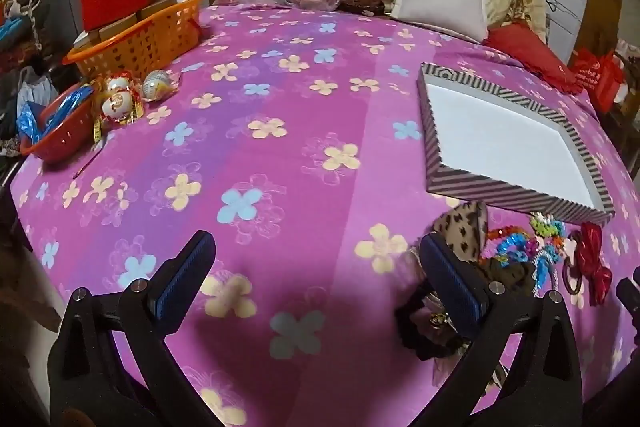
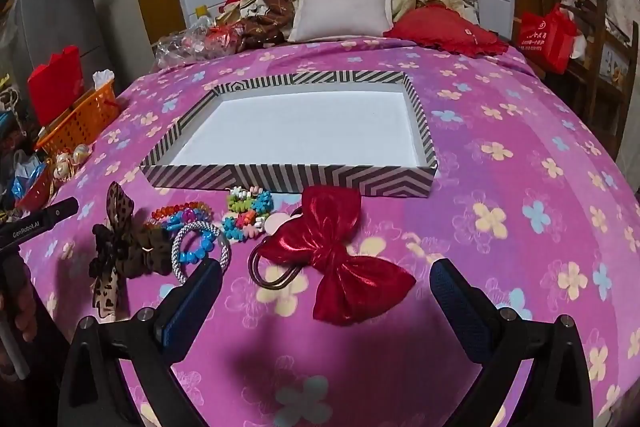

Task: Organize jewelry
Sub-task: 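Move the left tool toward the black scrunchie while the right tool approaches the red satin bow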

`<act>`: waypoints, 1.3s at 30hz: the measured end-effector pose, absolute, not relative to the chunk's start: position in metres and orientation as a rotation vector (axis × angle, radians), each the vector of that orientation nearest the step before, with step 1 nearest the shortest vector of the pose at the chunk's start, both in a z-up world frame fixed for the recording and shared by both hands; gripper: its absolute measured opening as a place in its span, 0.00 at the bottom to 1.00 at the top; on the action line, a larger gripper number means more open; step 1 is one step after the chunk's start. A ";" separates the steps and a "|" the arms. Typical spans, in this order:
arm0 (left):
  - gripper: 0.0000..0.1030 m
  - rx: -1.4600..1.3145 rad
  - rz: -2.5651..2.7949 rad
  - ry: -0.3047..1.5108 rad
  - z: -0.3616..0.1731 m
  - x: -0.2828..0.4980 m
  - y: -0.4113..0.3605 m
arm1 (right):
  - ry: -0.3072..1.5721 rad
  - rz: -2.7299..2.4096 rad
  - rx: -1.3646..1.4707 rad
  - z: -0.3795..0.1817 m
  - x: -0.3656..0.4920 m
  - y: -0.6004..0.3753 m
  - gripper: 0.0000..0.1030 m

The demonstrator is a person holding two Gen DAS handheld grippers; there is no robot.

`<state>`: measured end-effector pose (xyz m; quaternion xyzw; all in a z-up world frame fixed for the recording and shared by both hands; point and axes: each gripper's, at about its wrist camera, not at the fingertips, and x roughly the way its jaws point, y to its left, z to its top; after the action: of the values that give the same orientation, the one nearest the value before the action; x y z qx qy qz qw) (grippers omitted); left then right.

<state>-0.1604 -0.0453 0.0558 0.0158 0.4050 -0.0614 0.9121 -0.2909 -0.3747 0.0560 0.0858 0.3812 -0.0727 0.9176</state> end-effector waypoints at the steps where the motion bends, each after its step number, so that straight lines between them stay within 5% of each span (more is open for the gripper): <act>1: 0.99 0.038 -0.129 0.834 0.056 -0.162 -0.047 | 0.783 -0.150 0.176 0.055 -0.292 -0.374 1.00; 39: 0.99 0.068 -0.165 0.858 0.050 -0.169 -0.068 | 0.809 -0.152 0.205 0.049 -0.287 -0.384 1.00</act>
<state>-0.1693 -0.0684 0.0503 0.0327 0.4155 -0.0798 0.9055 -0.2874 -0.3843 0.0490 0.0994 0.3925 -0.0738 0.9114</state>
